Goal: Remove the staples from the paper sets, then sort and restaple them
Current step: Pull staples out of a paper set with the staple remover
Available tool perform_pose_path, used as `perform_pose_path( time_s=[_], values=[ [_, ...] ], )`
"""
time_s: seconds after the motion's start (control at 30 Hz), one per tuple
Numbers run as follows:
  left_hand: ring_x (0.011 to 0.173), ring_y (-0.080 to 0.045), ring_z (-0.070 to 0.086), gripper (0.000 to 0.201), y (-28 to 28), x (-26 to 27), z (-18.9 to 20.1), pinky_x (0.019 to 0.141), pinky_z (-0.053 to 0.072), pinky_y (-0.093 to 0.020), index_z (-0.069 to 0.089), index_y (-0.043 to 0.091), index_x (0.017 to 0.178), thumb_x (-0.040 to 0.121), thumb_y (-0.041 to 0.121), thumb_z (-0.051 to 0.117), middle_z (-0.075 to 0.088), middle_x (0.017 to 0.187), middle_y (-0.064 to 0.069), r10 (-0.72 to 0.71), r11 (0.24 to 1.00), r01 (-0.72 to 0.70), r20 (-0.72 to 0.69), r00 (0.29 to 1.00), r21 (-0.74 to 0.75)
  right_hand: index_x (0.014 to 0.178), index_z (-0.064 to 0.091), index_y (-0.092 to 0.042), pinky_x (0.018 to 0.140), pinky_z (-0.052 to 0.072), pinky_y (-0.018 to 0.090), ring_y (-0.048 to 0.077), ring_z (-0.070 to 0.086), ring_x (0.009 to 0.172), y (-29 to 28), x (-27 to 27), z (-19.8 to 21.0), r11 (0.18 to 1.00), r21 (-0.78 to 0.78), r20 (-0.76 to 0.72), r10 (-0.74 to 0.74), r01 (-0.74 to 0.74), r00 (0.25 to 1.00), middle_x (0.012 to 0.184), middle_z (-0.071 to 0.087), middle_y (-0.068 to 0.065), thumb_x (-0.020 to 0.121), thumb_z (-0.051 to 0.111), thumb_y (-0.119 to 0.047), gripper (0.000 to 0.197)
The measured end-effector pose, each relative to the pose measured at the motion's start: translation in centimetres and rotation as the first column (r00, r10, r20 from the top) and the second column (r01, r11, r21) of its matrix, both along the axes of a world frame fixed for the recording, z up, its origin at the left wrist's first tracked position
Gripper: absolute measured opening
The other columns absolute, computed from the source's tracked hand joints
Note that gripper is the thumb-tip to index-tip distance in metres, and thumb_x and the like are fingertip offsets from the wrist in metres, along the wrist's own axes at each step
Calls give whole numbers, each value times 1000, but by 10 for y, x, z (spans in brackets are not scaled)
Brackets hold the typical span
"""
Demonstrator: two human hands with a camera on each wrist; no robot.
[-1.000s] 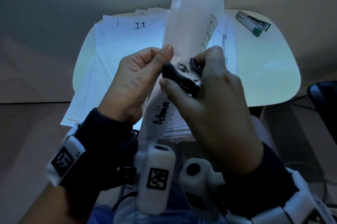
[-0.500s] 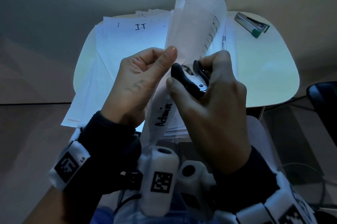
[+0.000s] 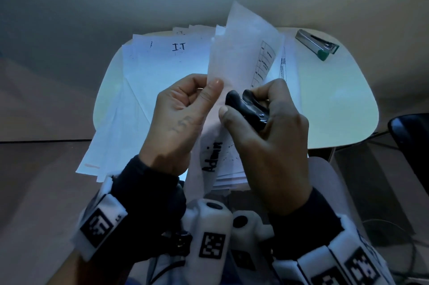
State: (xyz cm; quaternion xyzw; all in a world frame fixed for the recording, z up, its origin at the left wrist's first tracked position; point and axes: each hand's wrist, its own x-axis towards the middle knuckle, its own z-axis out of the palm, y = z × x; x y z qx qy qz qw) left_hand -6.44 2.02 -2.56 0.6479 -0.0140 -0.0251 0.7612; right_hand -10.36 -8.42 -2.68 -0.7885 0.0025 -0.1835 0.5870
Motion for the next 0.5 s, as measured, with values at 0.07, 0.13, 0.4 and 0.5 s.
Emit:
perform_pose_path(
  time_s=[0.07, 0.13, 0.4, 0.5],
  values=[
    [75, -18, 63, 10, 0, 2, 2, 74, 54, -28, 64, 9, 85, 84, 16, 58, 68, 77, -6, -11, 1000, 11, 10, 1000, 17, 79, 48, -12, 48, 39, 11, 4, 55, 57, -3, 2, 0, 999, 34, 7, -3, 2, 1000, 60, 54, -10, 79, 70, -21, 23],
    [72, -19, 64, 9, 0, 6, 4, 72, 54, -28, 64, 8, 85, 86, 14, 57, 69, 75, -6, -11, 1000, 10, 22, 1000, 9, 79, 49, -11, 50, 38, 9, 3, 53, 56, -4, 6, 0, 997, 83, -2, -6, 6, 1000, 61, 55, -9, 77, 69, -23, 23],
    [63, -18, 64, 10, -2, 7, 10, 63, 54, -27, 63, 4, 85, 84, 12, 57, 69, 70, -8, -38, 999, 41, 88, 995, -33, 71, 49, -13, 41, 31, 10, 0, 41, 40, -20, 12, 7, 908, 397, -135, 200, -132, 970, 47, 45, -13, 80, 67, -15, 21],
    [56, -16, 63, 9, 0, 8, 14, 57, 53, -25, 61, 4, 84, 86, 10, 55, 68, 66, -7, -26, 999, 28, 78, 997, -19, 66, 45, -12, 36, 26, 9, 0, 35, 33, -25, 16, 11, 822, 536, -158, 320, -191, 934, 40, 40, -13, 82, 61, -7, 23]
  ],
)
